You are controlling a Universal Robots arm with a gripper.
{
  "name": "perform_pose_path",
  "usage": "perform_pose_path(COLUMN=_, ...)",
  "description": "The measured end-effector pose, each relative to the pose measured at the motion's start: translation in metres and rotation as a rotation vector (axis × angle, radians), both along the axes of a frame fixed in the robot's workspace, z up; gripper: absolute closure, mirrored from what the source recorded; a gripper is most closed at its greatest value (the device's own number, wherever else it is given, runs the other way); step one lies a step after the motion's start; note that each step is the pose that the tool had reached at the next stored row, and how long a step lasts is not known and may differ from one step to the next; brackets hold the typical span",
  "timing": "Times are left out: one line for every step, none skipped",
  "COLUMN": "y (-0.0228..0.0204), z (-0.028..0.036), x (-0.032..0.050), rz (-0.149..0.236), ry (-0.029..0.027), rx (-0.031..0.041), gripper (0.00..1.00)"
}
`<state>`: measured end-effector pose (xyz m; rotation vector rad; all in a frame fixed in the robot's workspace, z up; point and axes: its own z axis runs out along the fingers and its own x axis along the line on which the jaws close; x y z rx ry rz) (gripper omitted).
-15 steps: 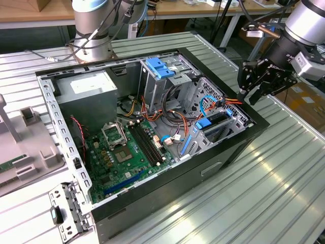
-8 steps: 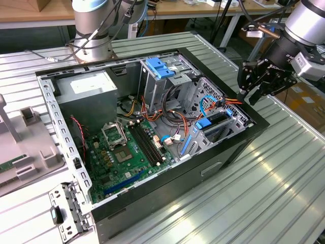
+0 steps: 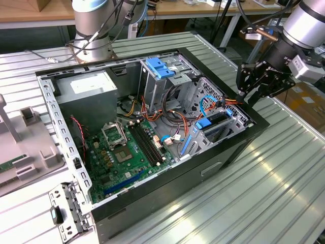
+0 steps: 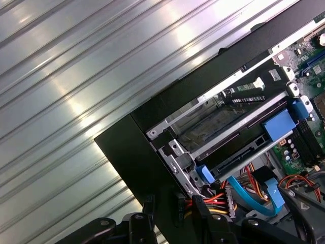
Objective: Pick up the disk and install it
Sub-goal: 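Insert the first disk wire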
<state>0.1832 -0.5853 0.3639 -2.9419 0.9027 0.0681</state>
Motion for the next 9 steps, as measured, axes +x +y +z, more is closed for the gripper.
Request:
perform_pose_path(y=0.0000, z=0.0000, x=0.0000, rz=0.000, ry=0.0000, rx=0.0001, gripper=0.58)
perform_pose_path(y=0.0000, z=-0.0001, x=0.0000, rz=0.000, ry=0.0000, rx=0.0001, gripper=0.58)
perform_pose_path(y=0.0000, z=-0.0001, x=0.0000, rz=0.000, ry=0.0000, rx=0.0001, gripper=0.58)
perform_pose_path(y=0.0000, z=-0.0002, x=0.0000, rz=0.000, ry=0.0000, rx=0.0002, gripper=0.58)
perform_pose_path(y=0.0000, z=-0.0002, x=0.0000, rz=0.000, ry=0.0000, rx=0.0002, gripper=0.66)
perform_pose_path(y=0.0000, z=-0.0001, x=0.0000, rz=0.000, ry=0.0000, rx=-0.0002, gripper=0.72)
perform_pose_path(y=0.0000, z=-0.0002, x=0.0000, rz=0.000, ry=0.0000, rx=-0.0001, gripper=0.82)
perform_pose_path(y=0.0000, z=-0.0003, x=0.0000, rz=0.000, ry=0.0000, rx=0.0001, gripper=0.82)
perform_pose_path(y=0.0000, z=-0.0003, x=0.0000, rz=0.000, ry=0.0000, rx=0.0002, gripper=0.82)
